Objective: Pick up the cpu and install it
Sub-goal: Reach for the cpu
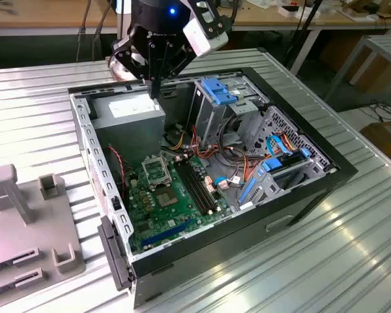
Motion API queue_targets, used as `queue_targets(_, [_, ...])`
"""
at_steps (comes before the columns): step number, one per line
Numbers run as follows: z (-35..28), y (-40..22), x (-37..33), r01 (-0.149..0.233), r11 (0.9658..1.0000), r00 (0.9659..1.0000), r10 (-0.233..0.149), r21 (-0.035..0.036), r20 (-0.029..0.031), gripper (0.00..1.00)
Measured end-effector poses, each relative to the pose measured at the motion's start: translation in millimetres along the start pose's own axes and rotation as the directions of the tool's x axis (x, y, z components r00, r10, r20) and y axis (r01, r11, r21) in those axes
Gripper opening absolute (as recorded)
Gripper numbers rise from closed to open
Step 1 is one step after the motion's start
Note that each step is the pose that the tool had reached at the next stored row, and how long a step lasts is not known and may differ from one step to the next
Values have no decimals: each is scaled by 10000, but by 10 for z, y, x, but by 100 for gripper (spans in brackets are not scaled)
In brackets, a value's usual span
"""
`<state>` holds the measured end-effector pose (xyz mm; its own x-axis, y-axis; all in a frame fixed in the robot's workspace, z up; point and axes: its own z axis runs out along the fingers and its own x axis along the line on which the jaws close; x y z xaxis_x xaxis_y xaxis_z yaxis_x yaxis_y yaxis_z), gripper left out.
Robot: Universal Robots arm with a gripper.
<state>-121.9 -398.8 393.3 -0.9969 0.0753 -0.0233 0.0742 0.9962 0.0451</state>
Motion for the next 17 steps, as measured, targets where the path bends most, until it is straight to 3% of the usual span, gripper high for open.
queue_targets(17, [-1,-2,28,0,10000,10000,0,1,0,11])
